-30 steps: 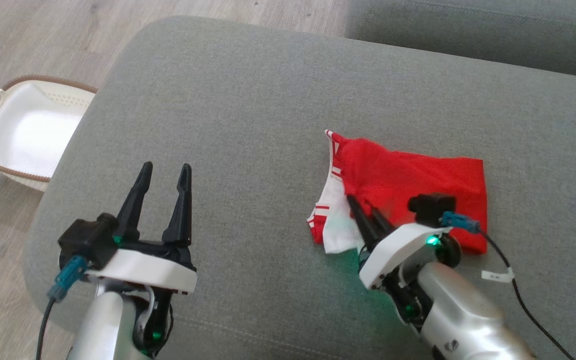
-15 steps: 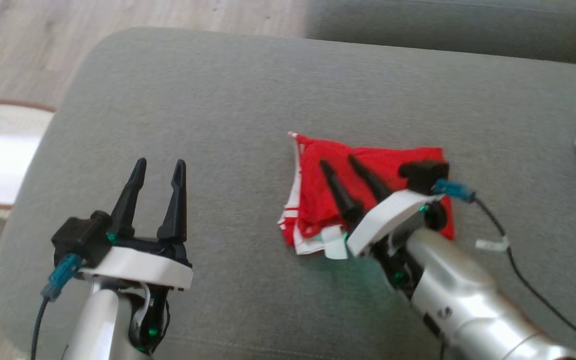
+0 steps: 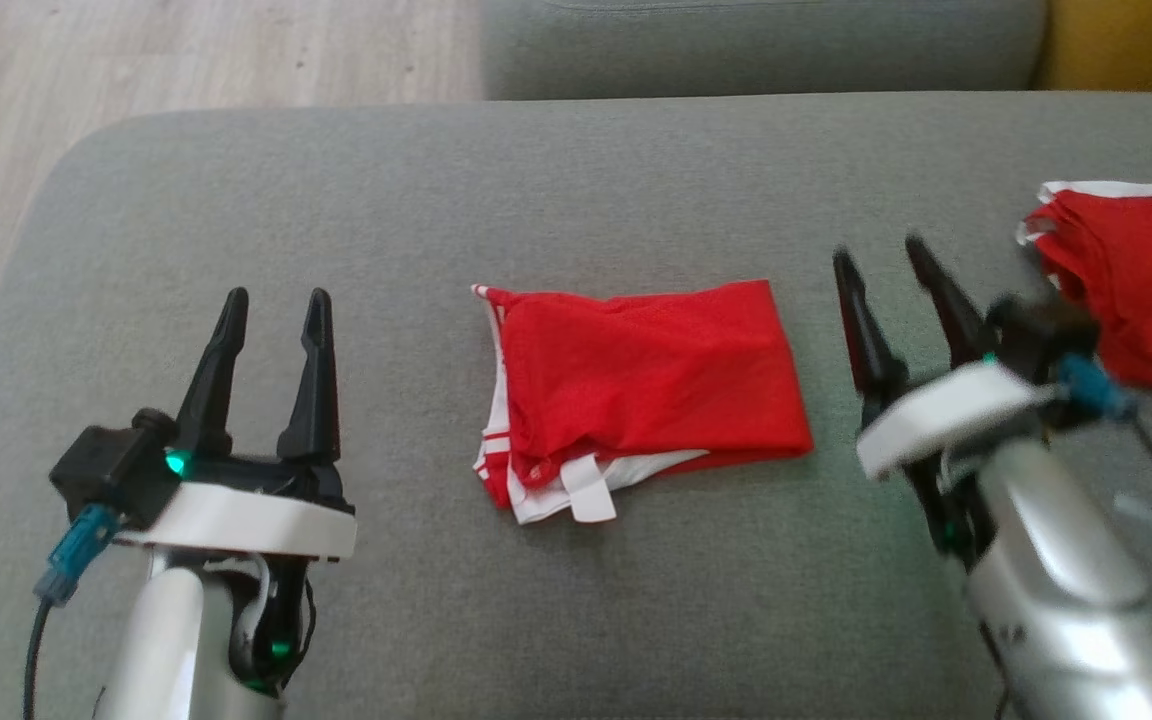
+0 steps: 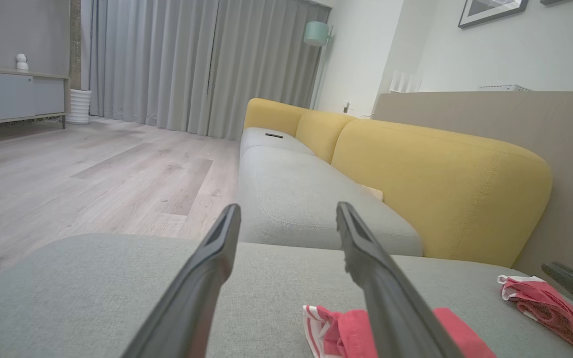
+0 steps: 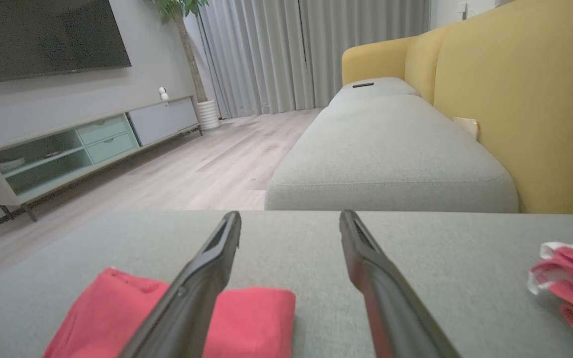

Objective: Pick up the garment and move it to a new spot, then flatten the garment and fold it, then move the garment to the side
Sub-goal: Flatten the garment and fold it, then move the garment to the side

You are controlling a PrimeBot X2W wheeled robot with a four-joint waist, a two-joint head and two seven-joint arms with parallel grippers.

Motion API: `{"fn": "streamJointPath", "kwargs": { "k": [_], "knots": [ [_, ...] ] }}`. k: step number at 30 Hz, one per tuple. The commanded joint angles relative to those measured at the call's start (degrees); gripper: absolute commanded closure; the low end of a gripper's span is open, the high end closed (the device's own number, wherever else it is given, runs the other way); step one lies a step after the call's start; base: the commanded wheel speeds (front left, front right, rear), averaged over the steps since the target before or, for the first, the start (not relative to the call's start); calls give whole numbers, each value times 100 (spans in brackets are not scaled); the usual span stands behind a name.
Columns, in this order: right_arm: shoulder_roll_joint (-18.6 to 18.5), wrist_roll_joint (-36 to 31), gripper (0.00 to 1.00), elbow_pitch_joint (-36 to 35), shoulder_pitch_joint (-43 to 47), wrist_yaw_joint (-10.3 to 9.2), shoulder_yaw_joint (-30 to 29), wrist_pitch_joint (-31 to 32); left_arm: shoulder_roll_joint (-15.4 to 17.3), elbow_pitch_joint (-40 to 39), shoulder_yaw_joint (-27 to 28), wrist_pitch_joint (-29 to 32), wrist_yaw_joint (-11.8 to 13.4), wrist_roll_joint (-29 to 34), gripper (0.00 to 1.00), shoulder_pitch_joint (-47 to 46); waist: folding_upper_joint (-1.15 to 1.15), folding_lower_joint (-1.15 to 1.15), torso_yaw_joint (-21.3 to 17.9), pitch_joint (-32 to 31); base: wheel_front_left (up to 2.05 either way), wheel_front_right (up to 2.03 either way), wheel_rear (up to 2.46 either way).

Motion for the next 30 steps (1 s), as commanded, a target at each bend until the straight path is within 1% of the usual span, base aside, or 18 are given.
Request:
{"fn": "streamJointPath", "kwargs": {
  "k": [1, 7, 11, 15, 19, 25, 30],
  "knots": [
    [113, -277, 0, -304, 122, -5, -77, -59, 43, -228, 205, -30, -22, -46, 0, -198, 0, 0, -70, -14, 0, 0, 0],
    [452, -1279, 0, -996, 807, -5, -866, -59, 43, -218, 135, -30, -16, 77, 0, -69, 0, 0, -180, -34, 0, 0, 0],
    [622, -1664, 0, -1368, 1191, -5, -1236, -59, 43, -208, 91, -30, -19, 89, 0, 56, 0, 0, -203, -51, 0, 0, 0],
    [684, -1789, 0, -1537, 1384, -5, -1351, -60, 43, -244, 93, -30, -9, 81, 0, 138, 0, 0, -214, -44, 0, 0, 0],
    [698, -1780, 0, -1599, 1442, -5, -1333, -60, 43, -244, 78, -30, -5, 87, 0, 152, 0, 0, -212, -46, 0, 0, 0],
    [700, -1722, 0, -1624, 1419, -5, -1296, -60, 43, -235, 43, -30, -3, 94, 0, 93, 0, 0, -187, -31, 0, 0, 0],
    [700, -1813, 0, -1578, 1393, -5, -1361, -59, 43, -253, -56, -30, -4, 85, 0, 14, 0, 0, -93, 67, 0, 0, 0]
  ]
}}
